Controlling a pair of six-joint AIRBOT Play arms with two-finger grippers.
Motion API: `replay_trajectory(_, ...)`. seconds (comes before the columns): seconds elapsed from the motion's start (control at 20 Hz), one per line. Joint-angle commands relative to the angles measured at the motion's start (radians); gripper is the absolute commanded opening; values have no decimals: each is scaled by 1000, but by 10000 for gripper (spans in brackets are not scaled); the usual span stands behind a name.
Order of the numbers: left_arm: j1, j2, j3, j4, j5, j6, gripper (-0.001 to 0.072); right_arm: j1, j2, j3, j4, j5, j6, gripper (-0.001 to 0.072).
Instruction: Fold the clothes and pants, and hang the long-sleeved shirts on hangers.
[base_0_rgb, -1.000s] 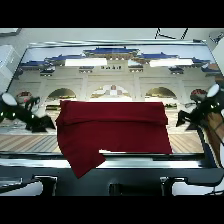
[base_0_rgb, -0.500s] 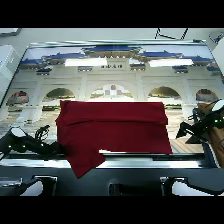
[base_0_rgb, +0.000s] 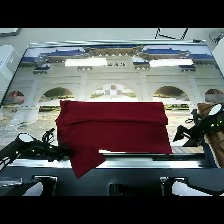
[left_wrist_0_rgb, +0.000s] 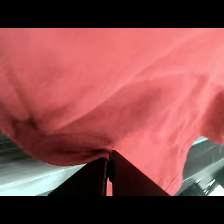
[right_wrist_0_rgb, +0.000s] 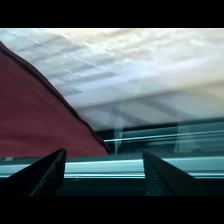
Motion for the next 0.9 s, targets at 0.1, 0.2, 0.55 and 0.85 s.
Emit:
replay_trajectory(0.1,-26,21,-6,51,69,-18,23,0,0,-148,45,-75,-60,573)
replay_trajectory(0.2,-26,48,-6,72,56,-19,23,0,0,-176,109,-122,-61,571)
replay_trajectory(0.55,-26,101,63,91,33,-19,22,0,1,-230,225,-143,-98,43)
replay_trajectory(0.85,-27,93,409,172,-28,-33,22,23,0,76,334,-71,-77,42)
